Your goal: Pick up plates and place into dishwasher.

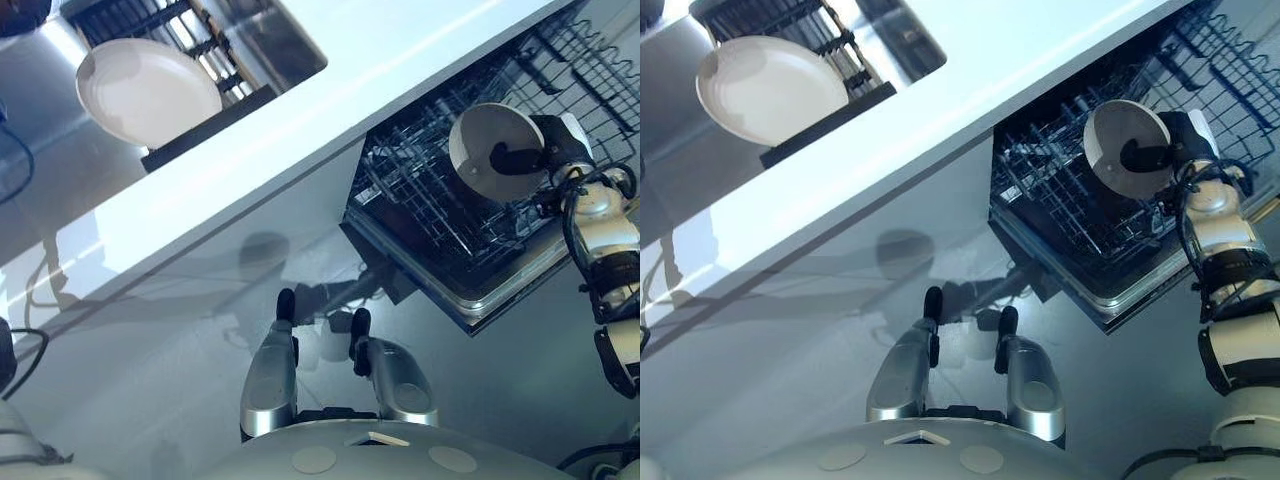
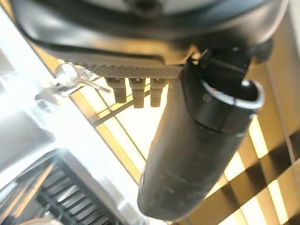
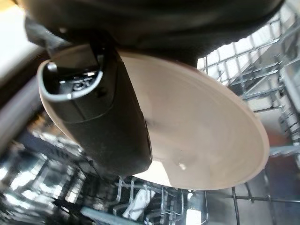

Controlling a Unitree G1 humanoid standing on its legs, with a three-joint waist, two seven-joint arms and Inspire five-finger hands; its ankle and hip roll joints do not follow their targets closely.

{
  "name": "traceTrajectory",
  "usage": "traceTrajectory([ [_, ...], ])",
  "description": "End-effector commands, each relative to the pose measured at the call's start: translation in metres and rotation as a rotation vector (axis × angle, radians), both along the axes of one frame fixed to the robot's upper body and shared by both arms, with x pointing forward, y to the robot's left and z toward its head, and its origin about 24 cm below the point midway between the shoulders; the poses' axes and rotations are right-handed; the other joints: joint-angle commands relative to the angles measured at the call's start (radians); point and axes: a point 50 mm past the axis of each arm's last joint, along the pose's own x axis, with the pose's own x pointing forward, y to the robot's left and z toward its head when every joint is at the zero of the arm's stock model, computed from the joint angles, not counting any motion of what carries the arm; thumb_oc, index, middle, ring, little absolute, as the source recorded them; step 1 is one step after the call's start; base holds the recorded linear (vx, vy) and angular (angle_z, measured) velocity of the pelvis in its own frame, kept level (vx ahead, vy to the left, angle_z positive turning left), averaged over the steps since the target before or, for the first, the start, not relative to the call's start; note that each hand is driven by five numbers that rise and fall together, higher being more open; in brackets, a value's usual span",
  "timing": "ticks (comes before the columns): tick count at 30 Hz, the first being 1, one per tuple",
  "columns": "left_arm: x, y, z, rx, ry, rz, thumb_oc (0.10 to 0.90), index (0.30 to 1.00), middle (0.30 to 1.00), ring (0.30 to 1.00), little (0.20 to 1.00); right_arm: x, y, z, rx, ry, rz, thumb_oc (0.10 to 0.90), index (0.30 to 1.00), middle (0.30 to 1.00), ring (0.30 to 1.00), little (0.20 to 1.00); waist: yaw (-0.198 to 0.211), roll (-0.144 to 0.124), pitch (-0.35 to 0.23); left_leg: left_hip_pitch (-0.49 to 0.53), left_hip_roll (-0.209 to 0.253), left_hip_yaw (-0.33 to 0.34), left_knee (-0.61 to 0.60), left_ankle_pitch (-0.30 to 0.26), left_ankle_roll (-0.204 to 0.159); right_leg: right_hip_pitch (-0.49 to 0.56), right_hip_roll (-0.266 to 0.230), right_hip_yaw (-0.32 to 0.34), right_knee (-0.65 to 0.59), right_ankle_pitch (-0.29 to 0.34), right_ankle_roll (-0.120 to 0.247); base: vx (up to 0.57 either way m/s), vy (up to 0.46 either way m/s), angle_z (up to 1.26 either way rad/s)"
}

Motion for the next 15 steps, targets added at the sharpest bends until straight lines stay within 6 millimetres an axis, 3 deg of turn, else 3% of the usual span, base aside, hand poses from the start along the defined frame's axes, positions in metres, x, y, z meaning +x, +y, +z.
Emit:
traceTrajectory([
  [1, -0.034, -0.003, 0.063, 0.038, -0.309, 0.021, 0.8, 0.9, 0.9, 0.9, 0.9, 0.009, 0.003, 0.035, -0.109, -0.135, -0.064, 0.1, 0.3, 0.3, 0.3, 0.2, -0.011, 0.033, -0.089, -0.019, -0.027, 0.06, -0.004, -0.065, 0.016, -0.037, 0.012, 0.02, 0.098, -0.106, -0.006, -0.07, -0.021, 0.14],
  [3, -0.032, -0.008, 0.067, 0.046, -0.317, 0.015, 0.8, 0.9, 0.9, 0.9, 0.9, 0.012, 0.005, 0.034, -0.104, -0.122, -0.074, 0.1, 0.3, 0.3, 0.3, 0.2, -0.005, 0.032, -0.087, -0.03, -0.03, 0.061, -0.004, -0.062, 0.019, -0.05, 0.011, 0.016, 0.105, -0.106, -0.008, -0.06, -0.017, 0.12],
  [4, -0.031, -0.013, 0.073, 0.053, -0.326, 0.005, 0.8, 0.9, 0.9, 0.9, 0.9, 0.015, 0.008, 0.031, -0.105, -0.101, -0.088, 0.254, 0.432, 0.432, 0.432, 0.354, 0.001, 0.03, -0.085, -0.039, -0.033, 0.063, -0.006, -0.06, 0.022, -0.06, 0.01, 0.016, 0.11, -0.105, -0.007, -0.05, -0.018, 0.13],
  [5, -0.03, -0.015, 0.074, 0.057, -0.327, 0.004, 0.8, 0.9, 0.9, 0.9, 0.9, 0.016, 0.008, 0.03, -0.103, -0.097, -0.09, 0.745, 0.853, 0.853, 0.853, 0.845, 0.003, 0.029, -0.084, -0.041, -0.033, 0.064, -0.007, -0.06, 0.023, -0.062, 0.009, 0.015, 0.11, -0.104, -0.007, -0.05, -0.03, 0.15],
  [6, -0.03, -0.021, 0.08, 0.061, -0.336, -0.009, 0.8, 0.9, 0.9, 0.9, 0.9, 0.017, 0.01, 0.029, -0.1, -0.089, -0.095, 0.8, 0.9, 0.9, 0.9, 0.9, 0.009, 0.023, -0.084, -0.046, -0.036, 0.066, -0.012, -0.059, 0.026, -0.065, 0.01, 0.015, 0.106, -0.102, -0.007, -0.03, -0.025, 0.11],
  [15, -0.029, -0.036, 0.086, 0.091, -0.328, -0.029, 0.8, 0.9, 0.9, 0.9, 0.9, 0.016, 0.015, 0.024, -0.052, -0.138, -0.101, 0.8, 0.9, 0.9, 0.9, 0.9, 0.021, -0.025, -0.107, -0.034, -0.038, 0.084, -0.032, -0.062, 0.032, -0.048, 0.017, 0.022, 0.071, -0.088, 0.0, 0.0, -0.013, 0.16],
])
